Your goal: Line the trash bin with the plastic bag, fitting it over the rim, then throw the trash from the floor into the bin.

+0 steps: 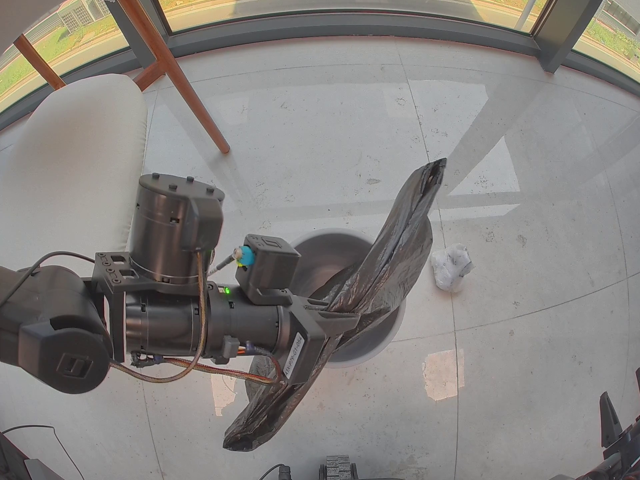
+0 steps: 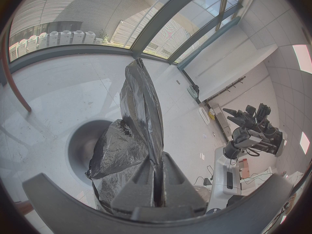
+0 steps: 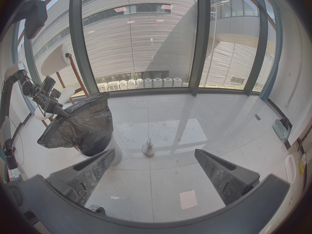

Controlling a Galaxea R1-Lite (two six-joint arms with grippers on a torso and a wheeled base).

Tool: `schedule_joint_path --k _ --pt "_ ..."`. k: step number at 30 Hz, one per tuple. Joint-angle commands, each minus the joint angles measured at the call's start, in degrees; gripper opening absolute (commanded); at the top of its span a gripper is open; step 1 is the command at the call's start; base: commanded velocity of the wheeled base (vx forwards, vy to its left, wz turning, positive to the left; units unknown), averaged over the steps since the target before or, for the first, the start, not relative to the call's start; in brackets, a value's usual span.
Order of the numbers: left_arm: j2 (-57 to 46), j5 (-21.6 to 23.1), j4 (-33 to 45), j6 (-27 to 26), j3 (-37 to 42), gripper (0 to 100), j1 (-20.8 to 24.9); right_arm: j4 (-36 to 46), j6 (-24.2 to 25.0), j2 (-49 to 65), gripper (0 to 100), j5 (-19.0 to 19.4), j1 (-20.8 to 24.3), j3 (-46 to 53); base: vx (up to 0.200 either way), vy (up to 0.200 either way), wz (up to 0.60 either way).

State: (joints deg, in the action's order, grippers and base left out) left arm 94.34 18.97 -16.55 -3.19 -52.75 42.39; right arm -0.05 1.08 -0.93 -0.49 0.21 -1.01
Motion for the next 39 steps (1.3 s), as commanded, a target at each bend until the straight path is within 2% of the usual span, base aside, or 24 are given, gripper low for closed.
schedule_joint_path --k 1,2,3,4,5,7,9,11,13,14,15,16,18,19,22,23,24,28,33,39 --pt "-0.2 0.0 0.0 -0.3 0.3 0 0.7 -0.3 0.8 0.9 100 0.7 0.1 -0.7 0.0 0.0 0.0" --pt "-0.2 0.2 0.0 -0.4 0.5 0 0.7 -0.3 1.6 0.6 100 1.0 0.4 -2.9 0.0 0.0 0.0" --pt "-0.2 0.5 -0.1 -0.8 1.4 0 0.7 -0.7 4.2 -4.3 100 1.8 1.9 -9.6 0.0 0.0 0.0" --pt "-0.2 0.5 -0.2 -1.0 1.5 0 0.7 -0.7 4.5 -5.1 100 1.8 2.2 -10.2 0.0 0.0 0.0" --pt "-0.1 0.8 -0.4 -2.5 2.8 0 0.6 -2.7 6.8 -16.1 100 1.6 8.1 -14.5 0.0 0.0 0.0" --pt "0.1 1.6 -0.4 -4.0 3.4 0 0.4 -3.0 11.7 -21.4 100 0.9 15.5 -18.3 0.0 0.0 0.0" --pt "0.4 1.8 -0.4 -4.4 4.1 0 0.3 -3.0 17.5 -27.1 100 0.5 20.3 -22.2 0.0 0.0 0.0" --pt "0.5 1.7 -0.4 -4.4 4.1 0 0.3 -3.0 23.3 -36.0 100 0.9 22.6 -27.5 0.0 0.0 0.0" --pt "0.4 1.7 -0.4 -4.4 4.2 0 0.3 -2.9 28.7 -42.6 100 1.4 22.6 -32.1 0.0 0.0 0.0" --pt "0.4 1.7 -0.4 -4.4 4.2 0 0.3 -2.9 28.7 -42.6 100 1.4 22.6 -32.1 0.0 0.0 0.0" --pt "0.3 1.6 -0.4 -4.4 4.5 0 0.4 -2.7 34.1 -49.9 100 1.7 22.8 -37.6 0.0 0.0 0.0" --pt "0.2 1.6 -0.4 -4.4 4.6 0 0.6 -2.6 35.8 -53.7 100 2.0 22.8 -40.1 0.0 0.0 0.0" --pt "0.1 1.7 -0.4 -4.3 4.7 0 0.7 -2.5 36.8 -56.8 100 2.2 22.8 -42.1 0.0 0.0 0.0" --pt "0.0 1.5 -0.5 -4.4 5.2 0 0.7 -2.5 37.8 -62.4 100 3.0 23.0 -45.2 0.0 0.0 0.0" --pt "0.1 1.2 -0.5 -4.4 5.3 0 0.7 -2.4 37.8 -65.7 100 3.9 23.3 -46.4 0.0 0.0 0.0" --pt "0.1 1.0 -0.6 -4.4 5.2 0 0.7 -2.4 37.8 -67.9 100 4.5 24.3 -46.9 0.0 0.0 0.0" --pt "0.1 -0.3 -0.6 -4.5 5.2 0 0.7 -0.2 37.9 -70.5 100 4.8 27.3 -47.8 0.0 0.0 0.0" --pt "0.1 -2.8 -1.9 -4.6 5.6 0 0.7 6.8 39.0 -74.0 100 5.9 30.5 -51.3 0.0 0.0 0.0" --pt "0.5 -5.4 -6.2 -4.5 6.6 0 0.7 8.1 41.4 -77.9 100 8.6 31.4 -55.3 0.0 0.0 0.0" --pt "0.4 -7.8 -6.0 -4.5 6.6 0 0.7 8.2 41.5 -82.1 100 8.6 31.3 -58.5 0.0 0.0 0.0"
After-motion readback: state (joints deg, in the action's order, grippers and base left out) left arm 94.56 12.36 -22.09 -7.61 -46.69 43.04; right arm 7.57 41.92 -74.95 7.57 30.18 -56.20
